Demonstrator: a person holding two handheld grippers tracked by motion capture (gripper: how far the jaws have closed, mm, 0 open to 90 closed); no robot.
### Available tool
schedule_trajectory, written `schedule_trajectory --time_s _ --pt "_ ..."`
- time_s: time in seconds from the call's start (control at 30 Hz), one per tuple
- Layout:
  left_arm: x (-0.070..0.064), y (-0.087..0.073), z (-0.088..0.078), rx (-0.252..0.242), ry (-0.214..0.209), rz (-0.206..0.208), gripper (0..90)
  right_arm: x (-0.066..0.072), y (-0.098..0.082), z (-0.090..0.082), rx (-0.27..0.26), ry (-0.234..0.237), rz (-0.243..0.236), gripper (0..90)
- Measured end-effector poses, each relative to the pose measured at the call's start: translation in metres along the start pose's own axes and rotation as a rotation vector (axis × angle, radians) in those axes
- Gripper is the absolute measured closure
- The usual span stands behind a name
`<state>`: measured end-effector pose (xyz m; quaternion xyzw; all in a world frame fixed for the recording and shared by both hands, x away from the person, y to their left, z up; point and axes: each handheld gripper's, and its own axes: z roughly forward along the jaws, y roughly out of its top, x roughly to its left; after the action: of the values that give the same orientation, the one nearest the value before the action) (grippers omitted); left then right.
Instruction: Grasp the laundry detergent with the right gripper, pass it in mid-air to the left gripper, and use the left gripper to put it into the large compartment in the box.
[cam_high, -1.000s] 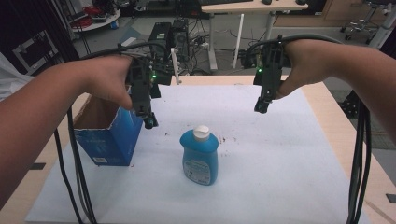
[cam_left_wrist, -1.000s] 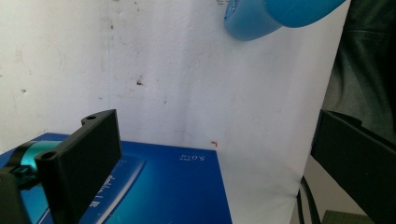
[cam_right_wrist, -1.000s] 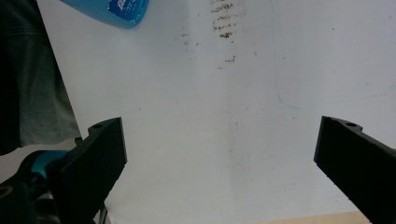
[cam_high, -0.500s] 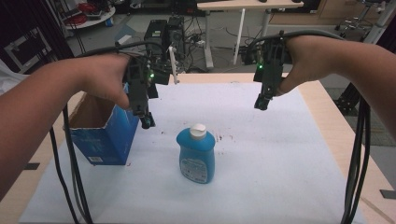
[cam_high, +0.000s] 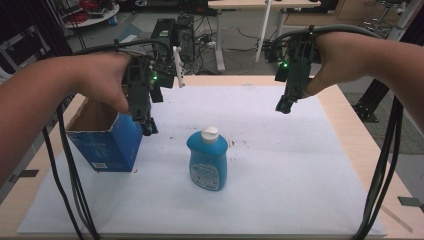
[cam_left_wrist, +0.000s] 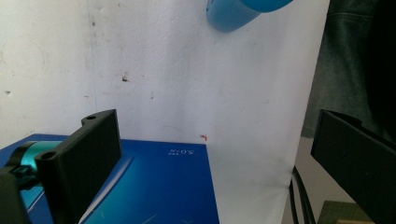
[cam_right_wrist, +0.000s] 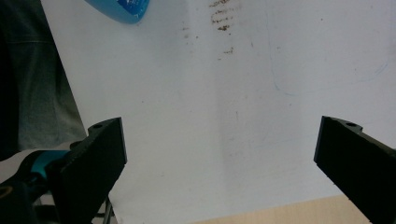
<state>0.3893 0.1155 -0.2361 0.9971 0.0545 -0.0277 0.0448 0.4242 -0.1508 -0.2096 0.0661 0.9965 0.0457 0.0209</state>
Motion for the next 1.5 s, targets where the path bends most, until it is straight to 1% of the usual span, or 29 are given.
schedule_trajectory --time_s 0.17,0.2,0.27,0.33,0.37,0.43,0.47,0.63,0.87,0.97,1.03,1.1,1.23,1.43,1.5 --pt "-0.003 -0.001 -0.003 0.0 0.007 0.008 1.7 0.008 -0.01 -0.007 -0.049 -0.002 0.014 1.4" --pt "-0.004 -0.002 -0.003 0.001 0.009 0.01 1.7 0.01 -0.013 -0.009 -0.066 0.003 0.027 1.4" --pt "-0.005 -0.002 -0.003 0.006 0.01 0.01 1.7 0.013 -0.017 -0.011 -0.091 0.002 0.036 1.4" --pt "-0.006 -0.002 -0.003 0.011 0.008 0.012 1.7 0.015 -0.022 -0.012 -0.128 0.002 0.039 1.4" --pt "-0.007 -0.002 -0.003 0.01 0.007 0.016 1.7 0.016 -0.024 -0.013 -0.143 0.006 0.052 1.4" --pt "-0.007 -0.002 -0.003 0.011 0.007 0.018 1.7 0.017 -0.029 -0.013 -0.169 -0.003 0.049 1.4" --pt "-0.008 -0.002 -0.003 0.009 0.008 0.019 1.7 0.018 -0.032 -0.013 -0.182 0.002 0.06 1.4" --pt "-0.009 -0.002 -0.003 0.009 0.008 0.022 1.7 0.02 -0.041 -0.01 -0.231 0.007 0.077 1.4" --pt "-0.009 -0.004 -0.003 0.012 0.006 0.02 1.7 0.023 -0.046 -0.005 -0.276 0.023 0.082 1.4" --pt "-0.009 -0.005 -0.003 0.015 0.004 0.024 1.7 0.023 -0.049 -0.002 -0.31 0.034 0.092 1.4" --pt "-0.009 -0.006 -0.002 0.009 0.003 0.017 1.7 0.023 -0.052 -0.001 -0.342 0.044 0.101 1.4" --pt "-0.009 -0.007 -0.002 0.009 0.005 0.021 1.7 0.024 -0.055 0.0 -0.375 0.051 0.115 1.4" --pt "-0.009 -0.008 -0.002 0.003 0.006 0.021 1.7 0.026 -0.06 0.002 -0.422 0.067 0.137 1.4" --pt "-0.01 -0.008 -0.002 0.002 0.003 0.024 1.7 0.031 -0.064 0.01 -0.463 0.083 0.152 1.4" --pt "-0.01 -0.008 -0.002 0.004 0.006 0.028 1.7 0.033 -0.065 0.012 -0.493 0.096 0.159 1.4"
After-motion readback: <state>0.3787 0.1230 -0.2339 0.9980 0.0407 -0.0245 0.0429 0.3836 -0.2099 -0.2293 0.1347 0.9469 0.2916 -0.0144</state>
